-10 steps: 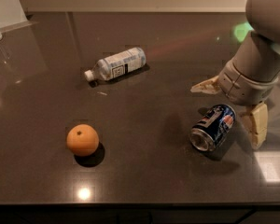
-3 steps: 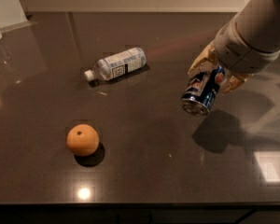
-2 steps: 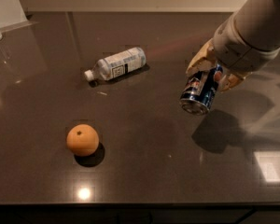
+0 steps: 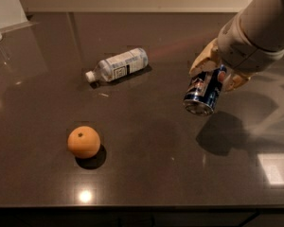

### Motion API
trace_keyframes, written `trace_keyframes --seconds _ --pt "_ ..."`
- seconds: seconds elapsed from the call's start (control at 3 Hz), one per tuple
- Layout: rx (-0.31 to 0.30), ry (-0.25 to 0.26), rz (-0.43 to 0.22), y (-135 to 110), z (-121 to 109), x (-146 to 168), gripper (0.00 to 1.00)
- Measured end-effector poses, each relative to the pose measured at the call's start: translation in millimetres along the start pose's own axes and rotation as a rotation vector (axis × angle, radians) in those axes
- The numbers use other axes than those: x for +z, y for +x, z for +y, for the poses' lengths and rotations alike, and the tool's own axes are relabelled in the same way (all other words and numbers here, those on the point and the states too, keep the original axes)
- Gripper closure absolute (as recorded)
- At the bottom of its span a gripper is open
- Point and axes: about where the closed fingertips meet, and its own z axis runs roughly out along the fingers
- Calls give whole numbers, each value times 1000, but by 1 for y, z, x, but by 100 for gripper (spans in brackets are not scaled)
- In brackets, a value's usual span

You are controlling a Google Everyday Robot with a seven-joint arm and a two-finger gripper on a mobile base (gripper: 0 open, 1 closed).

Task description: Place pepsi can upright

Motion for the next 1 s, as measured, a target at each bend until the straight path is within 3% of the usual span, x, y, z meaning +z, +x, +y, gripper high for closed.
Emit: trace_keyframes --seconds 0.33,1.0 --pt "-77 45 17 5 -4 -4 100" --pt "-271 250 51 21 -16 -8 100"
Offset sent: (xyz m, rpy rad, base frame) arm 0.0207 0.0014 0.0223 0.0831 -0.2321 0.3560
